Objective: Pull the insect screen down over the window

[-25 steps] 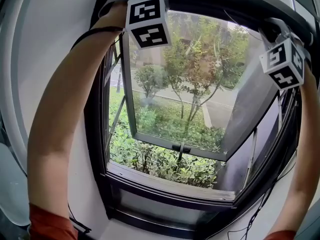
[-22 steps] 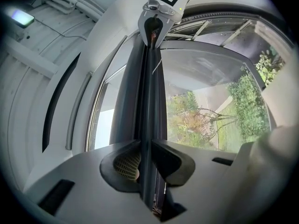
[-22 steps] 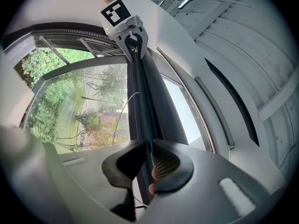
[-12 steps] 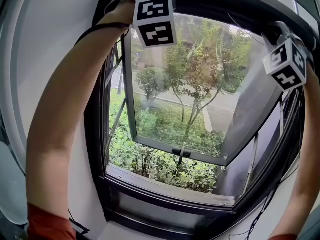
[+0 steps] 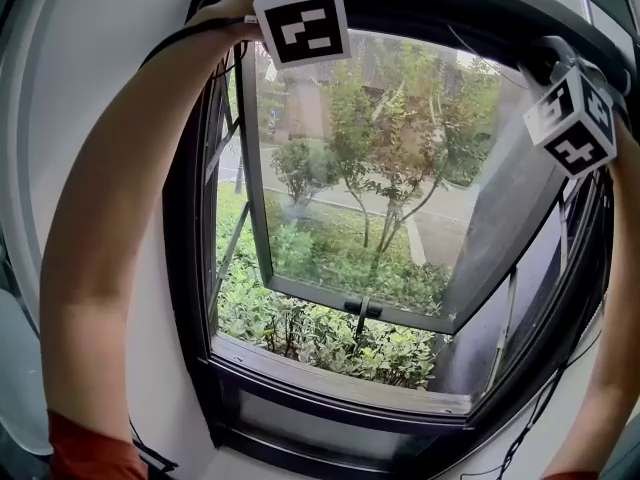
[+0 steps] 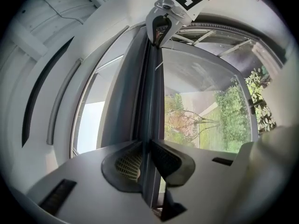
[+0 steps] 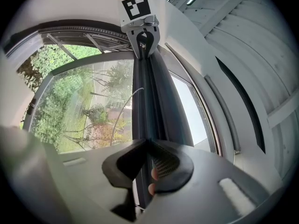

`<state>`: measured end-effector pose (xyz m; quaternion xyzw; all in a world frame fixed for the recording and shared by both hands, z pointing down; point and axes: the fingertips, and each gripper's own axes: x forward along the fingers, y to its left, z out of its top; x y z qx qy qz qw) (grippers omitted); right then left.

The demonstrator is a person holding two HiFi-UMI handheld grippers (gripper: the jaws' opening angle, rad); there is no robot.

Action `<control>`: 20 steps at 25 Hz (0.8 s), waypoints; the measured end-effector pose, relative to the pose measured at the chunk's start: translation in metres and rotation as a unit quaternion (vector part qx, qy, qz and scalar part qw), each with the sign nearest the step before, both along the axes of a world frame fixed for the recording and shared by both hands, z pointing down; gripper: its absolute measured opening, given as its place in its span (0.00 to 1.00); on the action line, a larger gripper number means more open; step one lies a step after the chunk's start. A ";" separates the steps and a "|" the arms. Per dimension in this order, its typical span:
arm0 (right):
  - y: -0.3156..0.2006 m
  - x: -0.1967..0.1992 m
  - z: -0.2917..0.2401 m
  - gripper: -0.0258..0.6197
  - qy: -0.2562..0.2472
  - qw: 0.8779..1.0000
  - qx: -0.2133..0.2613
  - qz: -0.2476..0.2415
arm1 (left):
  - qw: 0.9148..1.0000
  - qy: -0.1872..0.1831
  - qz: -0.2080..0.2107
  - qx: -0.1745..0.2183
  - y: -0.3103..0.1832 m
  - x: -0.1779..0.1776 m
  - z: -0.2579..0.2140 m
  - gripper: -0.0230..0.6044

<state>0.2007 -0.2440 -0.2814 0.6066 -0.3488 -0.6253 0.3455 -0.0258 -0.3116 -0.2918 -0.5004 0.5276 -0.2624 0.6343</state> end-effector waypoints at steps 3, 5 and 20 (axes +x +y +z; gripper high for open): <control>0.002 -0.003 -0.002 0.11 0.008 1.000 0.003 0.000 | 1.000 -0.017 -0.015 -0.009 -0.001 0.000 0.000 0.12; 0.003 -0.004 -0.003 0.11 0.012 1.000 0.001 0.000 | 0.999 -0.031 -0.024 -0.016 -0.002 0.000 0.001 0.10; 0.001 -0.002 -0.003 0.10 0.008 1.000 -0.021 0.017 | 0.998 -0.056 -0.029 -0.018 -0.003 0.002 0.003 0.09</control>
